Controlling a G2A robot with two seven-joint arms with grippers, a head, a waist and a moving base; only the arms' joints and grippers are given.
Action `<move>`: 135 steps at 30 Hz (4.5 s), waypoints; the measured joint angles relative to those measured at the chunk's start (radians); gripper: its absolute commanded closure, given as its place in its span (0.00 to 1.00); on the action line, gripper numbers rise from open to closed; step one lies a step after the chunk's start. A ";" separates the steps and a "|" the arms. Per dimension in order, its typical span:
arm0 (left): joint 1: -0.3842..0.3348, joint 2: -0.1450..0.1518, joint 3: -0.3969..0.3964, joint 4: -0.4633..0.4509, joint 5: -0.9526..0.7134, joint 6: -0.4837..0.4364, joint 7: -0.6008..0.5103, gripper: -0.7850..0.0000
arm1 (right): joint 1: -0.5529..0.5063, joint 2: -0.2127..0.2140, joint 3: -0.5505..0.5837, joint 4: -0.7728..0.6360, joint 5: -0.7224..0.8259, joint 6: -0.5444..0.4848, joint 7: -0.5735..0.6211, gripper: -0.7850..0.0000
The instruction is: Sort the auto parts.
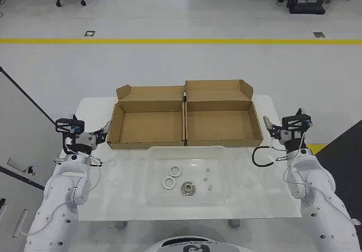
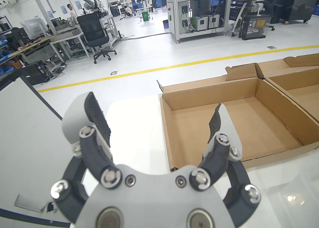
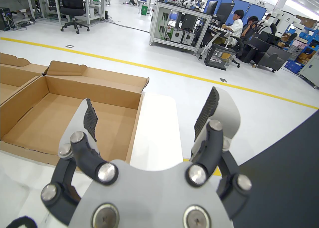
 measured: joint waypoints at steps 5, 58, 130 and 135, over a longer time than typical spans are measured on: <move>0.000 0.000 0.000 0.000 0.000 0.000 0.000 0.00 | -0.014 0.011 0.063 -0.077 -0.014 -0.106 0.059 0.00; 0.000 0.000 0.000 0.000 0.000 0.000 0.000 0.00 | 0.562 0.293 -0.377 -0.303 0.262 -0.951 0.867 0.00; 0.000 0.000 0.000 0.000 0.000 0.000 0.000 0.00 | 0.992 0.303 -1.259 -0.064 0.584 -0.635 1.171 0.00; 0.000 0.000 0.000 0.000 0.000 0.000 0.000 0.00 | 0.992 0.303 -1.259 -0.064 0.583 -0.635 1.171 0.00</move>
